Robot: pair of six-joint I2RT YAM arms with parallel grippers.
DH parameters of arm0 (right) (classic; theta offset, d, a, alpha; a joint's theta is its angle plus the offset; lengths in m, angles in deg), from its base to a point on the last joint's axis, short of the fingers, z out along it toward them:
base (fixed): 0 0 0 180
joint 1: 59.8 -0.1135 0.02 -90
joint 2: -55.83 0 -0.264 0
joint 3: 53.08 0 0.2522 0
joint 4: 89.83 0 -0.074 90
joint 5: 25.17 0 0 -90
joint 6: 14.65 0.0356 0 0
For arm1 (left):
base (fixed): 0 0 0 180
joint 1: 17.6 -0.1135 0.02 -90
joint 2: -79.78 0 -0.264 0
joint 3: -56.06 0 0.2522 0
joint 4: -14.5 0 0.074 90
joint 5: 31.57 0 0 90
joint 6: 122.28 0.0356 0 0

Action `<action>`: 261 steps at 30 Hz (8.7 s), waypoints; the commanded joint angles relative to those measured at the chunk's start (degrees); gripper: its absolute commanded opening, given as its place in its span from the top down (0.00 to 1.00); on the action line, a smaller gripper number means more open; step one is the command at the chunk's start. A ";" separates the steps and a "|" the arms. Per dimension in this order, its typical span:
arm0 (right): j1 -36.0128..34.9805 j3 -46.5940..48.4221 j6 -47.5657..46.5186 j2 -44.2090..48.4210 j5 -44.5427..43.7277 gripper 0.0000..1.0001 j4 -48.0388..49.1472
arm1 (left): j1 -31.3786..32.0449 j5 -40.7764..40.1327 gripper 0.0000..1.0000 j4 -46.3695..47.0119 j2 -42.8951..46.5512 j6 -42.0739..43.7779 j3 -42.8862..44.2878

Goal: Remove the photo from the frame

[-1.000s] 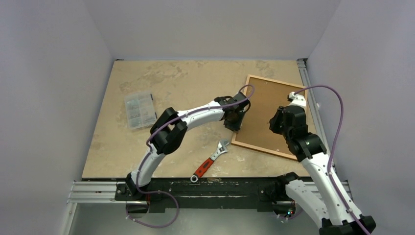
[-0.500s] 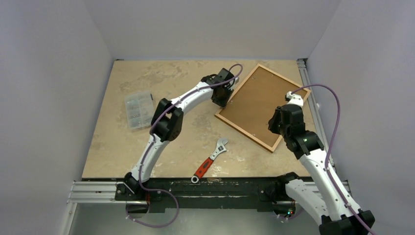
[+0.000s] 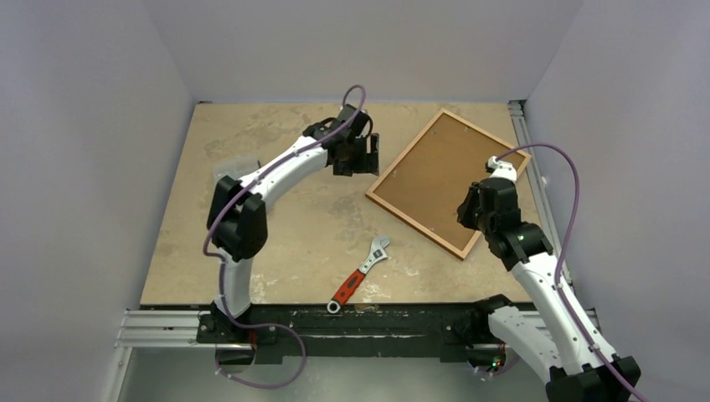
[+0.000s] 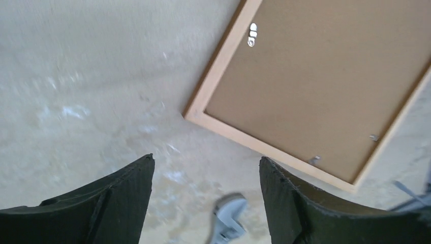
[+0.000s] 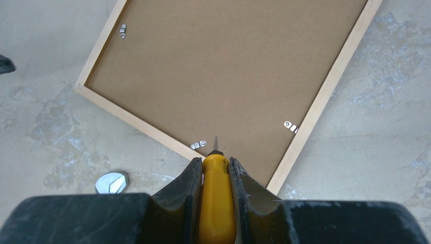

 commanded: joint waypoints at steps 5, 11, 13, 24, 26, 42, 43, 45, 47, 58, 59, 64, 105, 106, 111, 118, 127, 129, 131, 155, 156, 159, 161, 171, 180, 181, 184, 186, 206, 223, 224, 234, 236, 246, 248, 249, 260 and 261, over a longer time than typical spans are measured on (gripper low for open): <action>-0.07 -0.22 -0.18 3.03 -0.81 1.00 1.48 | 1.35 10.30 0.21 14.01 7.96 -39.94 -21.19; -0.03 -1.04 -0.10 4.34 -0.26 1.00 2.27 | 7.13 5.82 0.15 14.78 4.65 -50.51 -21.23; -0.04 -1.18 0.01 4.38 0.13 1.00 2.37 | 8.63 5.04 0.14 15.46 3.36 -54.01 -21.12; -0.09 -1.87 0.26 5.17 0.73 1.00 3.10 | 11.38 -3.56 0.26 3.89 -5.85 -63.43 -10.96; -0.10 -2.08 0.25 4.93 0.89 1.00 3.31 | 11.34 -4.31 0.27 2.52 -8.09 -63.49 -8.36; -0.44 -2.18 -1.06 0.88 4.15 1.00 4.56 | 7.45 -9.13 0.80 6.29 -10.44 -47.50 -4.81; -0.49 -2.19 -1.21 0.15 4.44 1.00 4.83 | 6.42 -6.66 0.84 9.14 -10.37 -44.88 -5.39; -0.66 -2.32 -1.49 -1.58 5.36 1.00 5.75 | 4.12 -1.19 0.91 11.77 -10.96 -40.21 -5.30; -1.05 -2.48 -1.72 -3.61 6.51 1.00 7.29 | 2.35 3.03 0.95 13.23 -11.78 -35.79 -4.54; -10.28 1.93 -5.23 -20.88 4.65 1.00 19.69 | -3.44 14.71 1.00 18.05 -13.90 -17.86 1.42; -10.48 2.41 -5.68 -22.27 5.28 1.00 21.18 | -3.78 16.17 1.00 17.99 -14.58 -17.01 2.42; -12.12 4.16 -8.20 -28.23 5.25 1.00 25.51 | -5.17 20.96 1.00 20.82 -16.59 -13.76 4.60; -18.26 7.78 -8.17 -40.92 0.49 1.00 34.21 | -9.57 29.32 1.00 20.75 -26.38 -19.18 14.84; -18.33 7.86 -8.15 -41.25 -0.19 1.00 34.42 | -9.54 29.32 1.00 20.79 -26.31 -19.18 14.71; -18.54 8.65 -8.18 -42.46 -5.18 1.00 34.56 | -9.59 29.24 1.00 20.89 -26.17 -19.35 14.22; -18.73 9.98 -7.85 -43.56 -8.47 1.00 32.15 | -9.58 29.17 1.00 20.92 -26.31 -19.37 14.30; -18.74 11.18 -6.59 -38.37 -2.70 1.00 32.95 | -9.66 29.01 0.80 20.06 -26.11 -17.94 15.58; -18.72 13.16 -6.58 -36.32 -3.68 1.00 30.37 | -9.66 28.12 0.65 19.03 -25.35 -16.77 16.27; -18.73 14.82 -7.31 -33.47 -6.07 1.00 26.75 | -9.66 27.14 0.55 16.97 -24.51 -15.63 17.36; -18.69 -1.02 6.88 2.52 -13.20 1.00 2.81 | 10.56 -4.92 0.43 6.48 -2.09 -17.51 -9.70; -18.65 -1.24 6.97 3.60 -13.03 1.00 2.45 | 11.69 -6.09 0.44 6.48 -2.12 -17.63 -10.01; -18.73 -1.14 7.85 5.99 -14.49 1.00 -0.61 | 13.62 -7.39 0.49 5.47 -3.09 -19.36 -9.78; -18.70 -0.96 8.22 7.28 -15.13 1.00 -2.26 | 14.16 -8.19 0.54 5.34 -3.41 -20.27 -10.07; -18.72 -1.56 8.42 8.61 -15.08 1.00 -2.75 | 12.84 -6.51 0.91 5.97 -7.22 -15.41 -6.03; -18.68 -2.65 7.22 5.57 -13.45 1.00 0.58 | 5.90 3.30 1.00 6.89 -11.24 -4.25 0.27; -18.70 -2.75 7.02 4.90 -13.30 1.00 1.06 | 4.97 4.03 1.00 6.51 -11.62 -2.97 1.15; -18.73 -2.75 6.23 2.98 -12.93 1.00 2.48 | 1.93 6.81 1.00 6.14 -12.69 0.94 3.47; -18.68 -2.57 5.83 1.56 -12.70 1.00 3.45 | 0.12 7.57 1.00 4.33 -14.24 3.40 6.47; -18.73 -0.44 5.48 -1.19 -12.12 1.00 3.44 | -5.05 9.14 0.28 2.28 -4.81 -13.47 3.82; -18.72 -1.87 5.51 2.81 -12.53 1.00 2.11 | -0.44 8.38 0.18 12.10 2.42 -66.80 -17.57; -18.68 -2.06 5.53 3.00 -12.54 1.00 2.11 | 0.14 7.96 0.21 11.82 1.83 -68.06 -17.02; -18.66 -3.17 5.63 4.41 -12.43 1.00 1.94 | 4.91 9.05 0.34 10.63 -7.36 -77.57 -8.87; -18.72 -3.15 5.67 4.45 -12.53 1.00 1.68 | 5.39 7.85 0.34 10.42 -8.55 -78.35 -7.30; -18.72 -3.37 5.09 4.98 -12.93 1.00 1.57 | 5.54 6.79 0.48 6.12 -14.34 -81.25 -0.93; -18.72 -3.42 5.01 4.89 -12.92 1.00 1.58 | 5.56 7.17 0.49 6.53 -14.95 -81.93 -1.00; -18.73 -3.42 5.00 4.86 -12.81 1.00 1.62 | 5.48 7.30 0.50 6.82 -15.23 -82.15 -1.00; -18.70 -3.81 4.61 4.00 -12.47 1.00 2.22 | 5.46 5.17 0.82 6.01 -15.49 -70.54 -0.27; -18.73 -3.96 4.61 3.78 -12.40 1.00 2.39 | 5.45 4.74 0.84 5.91 -15.23 -68.62 -0.41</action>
